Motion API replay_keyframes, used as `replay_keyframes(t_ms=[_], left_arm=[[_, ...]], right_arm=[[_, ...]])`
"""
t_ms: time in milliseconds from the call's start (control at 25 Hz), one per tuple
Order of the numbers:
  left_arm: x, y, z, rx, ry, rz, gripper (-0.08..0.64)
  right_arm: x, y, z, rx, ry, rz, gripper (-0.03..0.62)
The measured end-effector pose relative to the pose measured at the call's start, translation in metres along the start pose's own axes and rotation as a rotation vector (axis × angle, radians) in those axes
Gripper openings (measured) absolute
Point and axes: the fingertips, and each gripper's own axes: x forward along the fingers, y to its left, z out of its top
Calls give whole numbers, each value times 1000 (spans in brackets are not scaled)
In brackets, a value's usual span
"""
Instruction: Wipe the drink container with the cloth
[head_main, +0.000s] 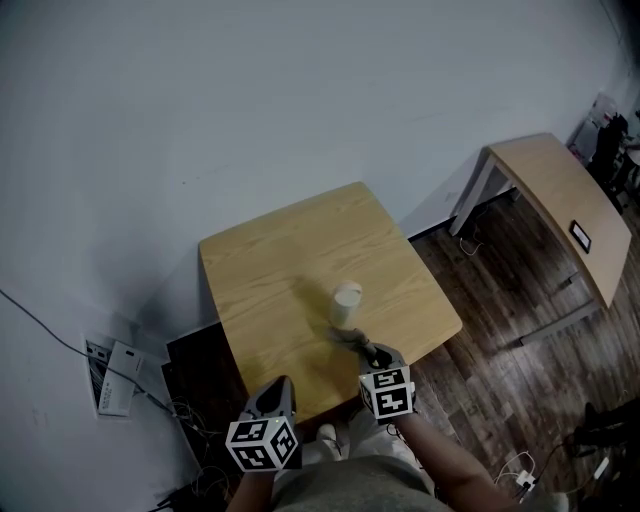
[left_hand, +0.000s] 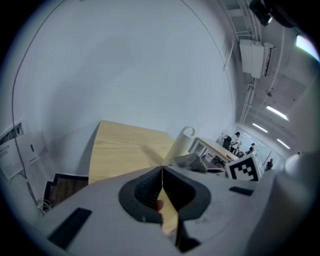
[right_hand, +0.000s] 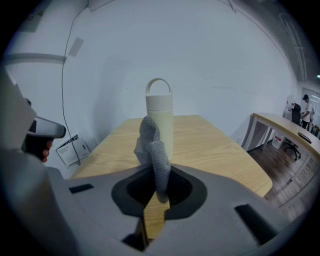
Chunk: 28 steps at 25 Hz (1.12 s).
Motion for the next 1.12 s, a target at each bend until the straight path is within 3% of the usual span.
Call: replay_keyframes(t_ms=[600,1120], left_arm=[[-5,-14,3,40,-4,-64,3],[-11,-9,6,22,-27,-32,3]], right_arm=[[-40,-71,14,59,-57,-189,20],[-14,-74,74,-11,-125,-187,18]])
